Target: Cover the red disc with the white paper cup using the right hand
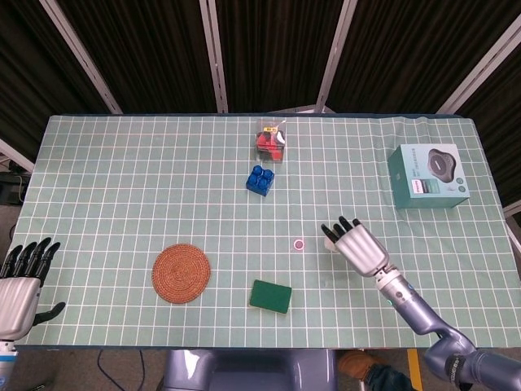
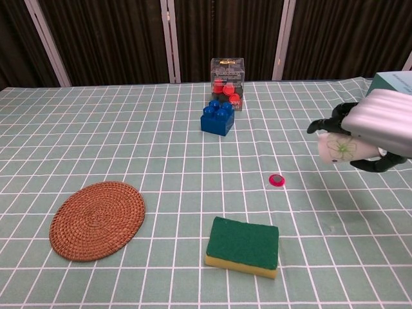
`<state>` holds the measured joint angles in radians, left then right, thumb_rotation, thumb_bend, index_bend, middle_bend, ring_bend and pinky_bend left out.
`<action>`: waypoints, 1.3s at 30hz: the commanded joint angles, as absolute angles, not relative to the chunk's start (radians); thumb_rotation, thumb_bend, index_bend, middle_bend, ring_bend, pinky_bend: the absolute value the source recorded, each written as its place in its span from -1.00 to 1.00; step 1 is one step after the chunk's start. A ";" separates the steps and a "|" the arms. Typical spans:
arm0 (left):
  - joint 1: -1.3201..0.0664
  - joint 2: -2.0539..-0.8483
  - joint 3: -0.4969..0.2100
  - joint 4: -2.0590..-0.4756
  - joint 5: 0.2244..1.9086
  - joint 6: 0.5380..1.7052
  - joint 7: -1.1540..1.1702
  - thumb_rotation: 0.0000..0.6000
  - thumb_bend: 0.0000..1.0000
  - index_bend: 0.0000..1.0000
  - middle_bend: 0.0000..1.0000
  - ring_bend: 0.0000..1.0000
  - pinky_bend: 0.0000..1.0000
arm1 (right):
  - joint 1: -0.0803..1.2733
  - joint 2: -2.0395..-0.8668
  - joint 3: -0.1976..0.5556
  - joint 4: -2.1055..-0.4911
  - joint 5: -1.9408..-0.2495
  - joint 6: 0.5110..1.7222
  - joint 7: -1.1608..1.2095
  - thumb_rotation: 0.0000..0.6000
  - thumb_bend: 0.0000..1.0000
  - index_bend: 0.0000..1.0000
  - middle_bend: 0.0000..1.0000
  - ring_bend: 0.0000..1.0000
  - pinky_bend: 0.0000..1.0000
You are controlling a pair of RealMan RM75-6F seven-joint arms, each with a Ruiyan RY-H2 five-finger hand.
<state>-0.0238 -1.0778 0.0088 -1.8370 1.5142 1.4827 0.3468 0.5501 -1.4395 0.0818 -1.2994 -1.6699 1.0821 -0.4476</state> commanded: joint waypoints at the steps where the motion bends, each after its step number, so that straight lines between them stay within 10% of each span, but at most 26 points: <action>1: -0.024 -1.075 0.010 -1.839 1.514 1.482 0.345 1.00 -1.00 -1.00 -1.00 -1.00 -1.00 | 0.615 -1.411 0.088 -1.357 -1.627 1.006 -0.215 1.00 -0.34 -0.64 -0.24 -0.52 0.11; 12: -0.024 -1.073 0.015 -1.848 1.503 1.478 0.354 1.00 -1.00 -1.00 -1.00 -1.00 -1.00 | 0.658 -1.465 0.009 -1.249 -1.689 0.965 -0.122 1.00 -0.53 -0.75 -0.39 -0.69 0.00; 18: -0.025 -1.077 0.016 -1.849 1.500 1.478 0.366 1.00 -1.00 -1.00 -1.00 -1.00 -1.00 | 0.674 -1.433 -0.017 -1.270 -1.703 0.933 -0.216 1.00 -0.98 -1.00 -1.00 -1.00 -0.98; 39: -0.022 -1.069 0.022 -1.855 1.509 1.486 0.358 1.00 -1.00 -1.00 -1.00 -1.00 -1.00 | 0.602 -1.411 0.041 -1.594 -1.408 0.922 -1.067 1.00 -0.98 -1.00 -1.00 -1.00 -1.00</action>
